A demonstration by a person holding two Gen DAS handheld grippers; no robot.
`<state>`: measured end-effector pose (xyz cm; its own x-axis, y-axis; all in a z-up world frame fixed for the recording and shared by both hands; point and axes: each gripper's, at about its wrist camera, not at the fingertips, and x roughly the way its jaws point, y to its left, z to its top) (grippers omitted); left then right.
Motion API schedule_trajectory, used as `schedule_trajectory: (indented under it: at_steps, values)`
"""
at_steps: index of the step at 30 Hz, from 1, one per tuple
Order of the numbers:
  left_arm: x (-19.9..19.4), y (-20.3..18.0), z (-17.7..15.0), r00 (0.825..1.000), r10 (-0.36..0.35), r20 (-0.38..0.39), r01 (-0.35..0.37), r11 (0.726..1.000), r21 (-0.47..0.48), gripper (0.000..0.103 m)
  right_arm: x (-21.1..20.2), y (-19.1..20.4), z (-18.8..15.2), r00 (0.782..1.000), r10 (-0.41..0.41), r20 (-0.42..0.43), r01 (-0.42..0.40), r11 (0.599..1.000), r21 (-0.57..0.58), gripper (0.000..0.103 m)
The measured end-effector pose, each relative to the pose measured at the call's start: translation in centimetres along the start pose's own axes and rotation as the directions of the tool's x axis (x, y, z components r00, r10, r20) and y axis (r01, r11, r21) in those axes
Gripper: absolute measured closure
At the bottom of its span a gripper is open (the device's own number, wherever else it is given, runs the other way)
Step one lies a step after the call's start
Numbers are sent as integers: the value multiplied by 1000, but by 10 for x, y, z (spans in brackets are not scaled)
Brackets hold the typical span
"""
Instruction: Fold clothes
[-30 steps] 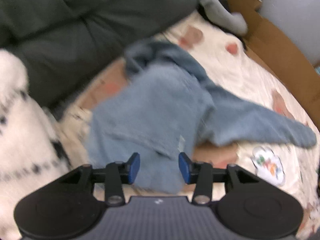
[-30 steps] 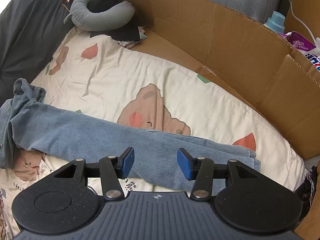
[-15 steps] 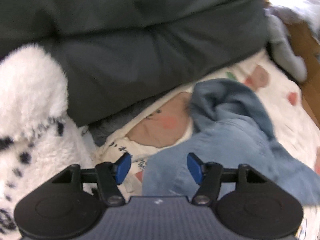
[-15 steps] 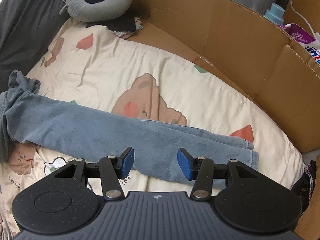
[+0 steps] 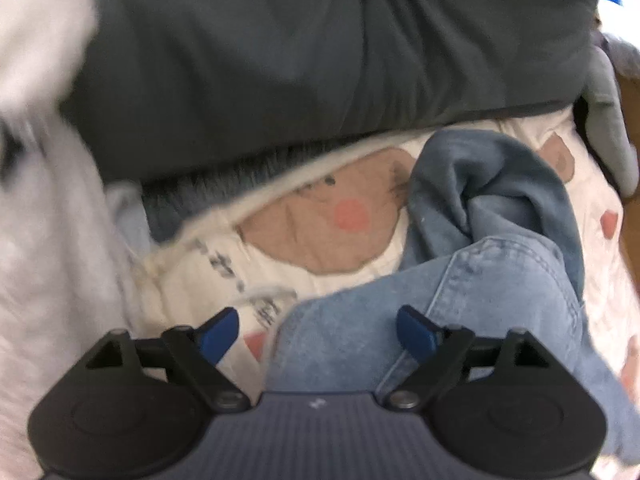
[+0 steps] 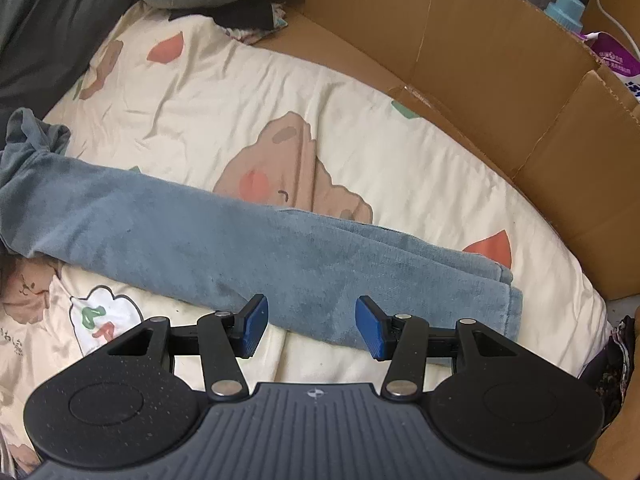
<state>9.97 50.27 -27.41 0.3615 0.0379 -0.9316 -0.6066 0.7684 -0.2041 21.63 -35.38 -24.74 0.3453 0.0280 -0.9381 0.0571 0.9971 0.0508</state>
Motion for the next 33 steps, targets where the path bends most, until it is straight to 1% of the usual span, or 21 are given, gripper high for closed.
schedule_trajectory:
  at_steps: [1,2,3,5,6,7,10,13,15,18,21,23,27,30,33]
  values:
    - [3,-2,-3,1000,-20,-16,20,1000,-10,31,2,1,0,1000,-1,-4,1,1000,-3,47]
    - [4,-5,-5,999,-39,-19,39,999,-6,38,4,1,1,1000,0,-6,0,1000,-4,47]
    - [2,-7,-5,999,-46,-19,46,999,3,50,5,2,2,1000,3,-8,-3,1000,-3,47]
    - [-1,-13,-6,998,-58,-19,59,998,23,63,5,5,3,1000,11,-7,-11,1000,-10,47]
    - [-4,-15,-4,998,-58,-23,58,998,34,79,5,7,5,1000,16,-3,-16,1000,-16,47]
    - [-6,-17,-3,998,-56,-28,57,997,46,82,4,9,6,1000,22,1,-22,1000,-20,47]
    - [-22,-23,0,997,-75,-19,76,994,84,87,1,13,11,999,38,17,-37,999,-20,47]
    - [-46,-36,1,992,-122,20,118,984,131,89,-1,18,15,998,55,26,-54,998,-20,47]
    - [-59,-46,1,987,-156,32,149,977,151,89,-4,22,17,997,74,30,-74,997,-19,47]
    - [-78,-66,-4,977,-211,35,200,960,195,90,-7,29,21,993,110,37,-110,994,-14,47]
    - [-93,-89,-19,965,-262,24,247,936,252,91,-11,41,26,987,153,48,-152,988,-13,44]
    - [-101,-101,-31,956,-294,16,278,920,278,92,-16,52,31,980,190,59,-189,982,-19,40]
    - [-110,-121,-56,937,-349,-6,333,888,316,94,-25,82,45,962,264,75,-261,964,-43,40]
    - [-113,-134,-77,928,-372,-35,360,865,350,95,-31,110,55,946,314,82,-309,949,-69,39]
    - [-111,-140,-97,917,-393,-66,391,851,351,95,-37,137,65,928,363,88,-355,930,-95,38]
